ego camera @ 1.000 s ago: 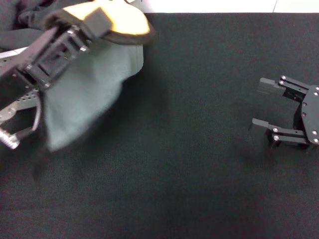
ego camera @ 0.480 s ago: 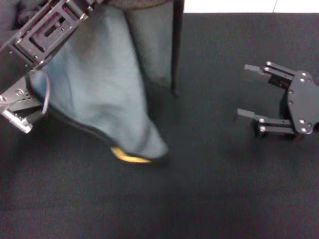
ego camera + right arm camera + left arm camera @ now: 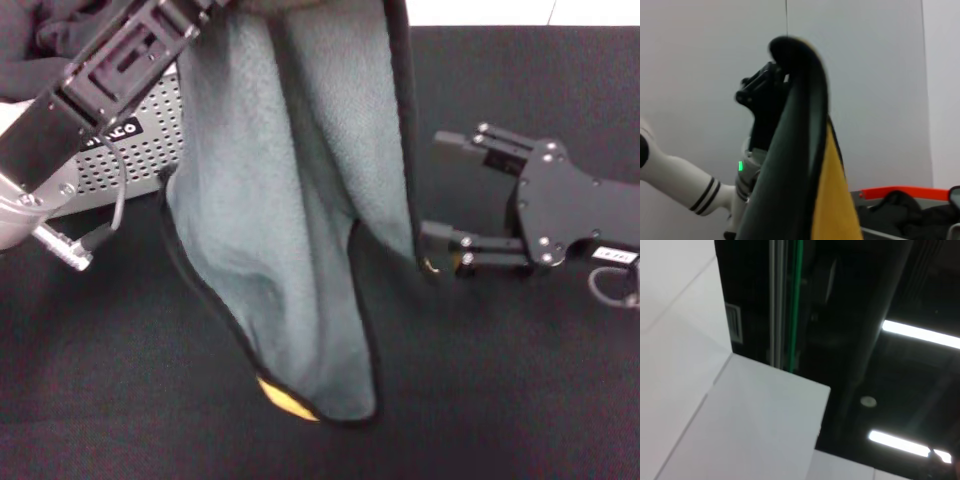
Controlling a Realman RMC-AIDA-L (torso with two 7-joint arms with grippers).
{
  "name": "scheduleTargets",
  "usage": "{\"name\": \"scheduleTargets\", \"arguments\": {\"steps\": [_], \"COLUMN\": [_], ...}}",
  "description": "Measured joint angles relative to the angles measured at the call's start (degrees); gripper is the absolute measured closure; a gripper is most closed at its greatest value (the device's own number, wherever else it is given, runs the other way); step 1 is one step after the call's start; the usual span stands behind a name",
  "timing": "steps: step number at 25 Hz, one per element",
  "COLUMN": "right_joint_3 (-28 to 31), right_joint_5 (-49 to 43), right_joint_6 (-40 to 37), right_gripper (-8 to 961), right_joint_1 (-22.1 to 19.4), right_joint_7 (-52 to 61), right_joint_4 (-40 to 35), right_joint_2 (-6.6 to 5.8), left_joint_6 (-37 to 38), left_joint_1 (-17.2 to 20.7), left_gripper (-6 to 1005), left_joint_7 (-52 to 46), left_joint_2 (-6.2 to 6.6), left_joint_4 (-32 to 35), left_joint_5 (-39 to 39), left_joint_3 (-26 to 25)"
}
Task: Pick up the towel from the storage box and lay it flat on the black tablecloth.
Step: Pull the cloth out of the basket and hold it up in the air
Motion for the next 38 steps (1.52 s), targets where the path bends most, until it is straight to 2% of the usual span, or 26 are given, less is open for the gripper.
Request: {"name": "scheduleTargets", "arguments": {"steps": [4,12,26,29,33,38], "right_joint_3": [-4.70,-4.94,-6.91,-8.02,-9.51,-9.96], "right_joint_5": [2.50,3.20,3.30,3.39,3.66,3.75], "right_joint_6": [0.04,-0.15,-6.00,-8.46,-11.64,-13.08], "right_gripper": [111,112,115,129,158,194], "right_joint_1": [0.39,0.30,0.52,0.55,0.64,0.62], "right_joint_7": [-0.44,-0.86,-1.54,-1.57,-1.79,-2.41], "right_joint_4": [-0.85,-1.39,-0.88,-0.87,-0.87,-0.69], "right_joint_2": [0.04,-0.02,0.07,0.07,0.15,0.13], "left_joint_6": [-0.05,-0.13,0.01,0.07,0.07,0.06], "left_joint_1": [-0.70,-0.97,-1.50,-1.78,-1.88,-1.81], "left_gripper": [980,979,979,979,978,978], "left_joint_7": [2.72,4.01,3.36,3.29,3.77,3.79], "left_joint_2": [0.02,0.04,-0.28,-0.30,-0.22,-0.17], "left_joint_4": [-2.90,-4.33,-4.13,-4.29,-4.23,-4.05], "left_joint_5": [-1.17,-0.84,-1.29,-2.17,-5.63,-5.99], "left_joint_3": [0.03,0.37,1.42,2.73,7.22,7.75]}}
